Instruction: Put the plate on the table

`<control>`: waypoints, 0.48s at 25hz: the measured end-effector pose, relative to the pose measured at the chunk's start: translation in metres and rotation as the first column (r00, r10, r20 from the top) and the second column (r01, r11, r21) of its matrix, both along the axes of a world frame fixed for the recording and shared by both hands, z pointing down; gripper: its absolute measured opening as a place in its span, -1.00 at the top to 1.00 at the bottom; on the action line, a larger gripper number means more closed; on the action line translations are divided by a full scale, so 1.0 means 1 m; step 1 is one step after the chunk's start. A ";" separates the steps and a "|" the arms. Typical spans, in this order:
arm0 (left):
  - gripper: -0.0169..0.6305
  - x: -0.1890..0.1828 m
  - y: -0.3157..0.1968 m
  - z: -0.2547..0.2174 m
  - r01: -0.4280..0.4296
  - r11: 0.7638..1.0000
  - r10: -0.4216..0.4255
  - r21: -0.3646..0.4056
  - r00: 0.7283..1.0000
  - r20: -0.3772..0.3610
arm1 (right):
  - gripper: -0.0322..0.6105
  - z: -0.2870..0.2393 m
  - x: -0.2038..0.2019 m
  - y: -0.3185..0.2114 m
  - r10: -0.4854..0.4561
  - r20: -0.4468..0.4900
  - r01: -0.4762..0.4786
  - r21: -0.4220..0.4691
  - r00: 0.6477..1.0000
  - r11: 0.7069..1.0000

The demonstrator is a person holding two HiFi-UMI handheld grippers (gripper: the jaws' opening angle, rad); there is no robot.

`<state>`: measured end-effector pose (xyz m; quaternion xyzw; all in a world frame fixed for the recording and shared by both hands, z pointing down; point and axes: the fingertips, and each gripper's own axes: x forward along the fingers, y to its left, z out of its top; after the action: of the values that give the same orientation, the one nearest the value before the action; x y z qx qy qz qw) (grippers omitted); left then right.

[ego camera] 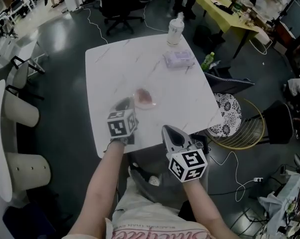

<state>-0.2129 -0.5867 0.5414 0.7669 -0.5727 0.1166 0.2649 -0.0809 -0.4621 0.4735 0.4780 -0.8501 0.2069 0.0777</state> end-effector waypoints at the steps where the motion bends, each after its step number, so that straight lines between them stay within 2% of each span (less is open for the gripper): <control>1: 0.85 0.000 0.007 -0.008 0.005 1.000 -0.006 0.020 1.000 0.006 | 0.89 -0.005 0.001 0.003 -0.004 0.002 0.004 0.015 1.000 1.000; 5: 0.93 0.003 0.041 -0.034 0.033 0.997 -0.029 0.075 0.998 -0.048 | 0.89 -0.028 0.005 0.022 -0.022 0.006 0.022 0.073 1.000 0.997; 12: 0.93 0.019 0.116 -0.079 0.003 0.986 0.011 0.169 0.997 -0.079 | 0.89 -0.064 0.014 0.071 -0.060 0.007 0.058 0.148 0.998 0.987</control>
<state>-0.1936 -0.4708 0.4628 0.7919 -0.5680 0.0374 0.2210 -0.0673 -0.3909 0.4099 0.4558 -0.8774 0.1435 0.0432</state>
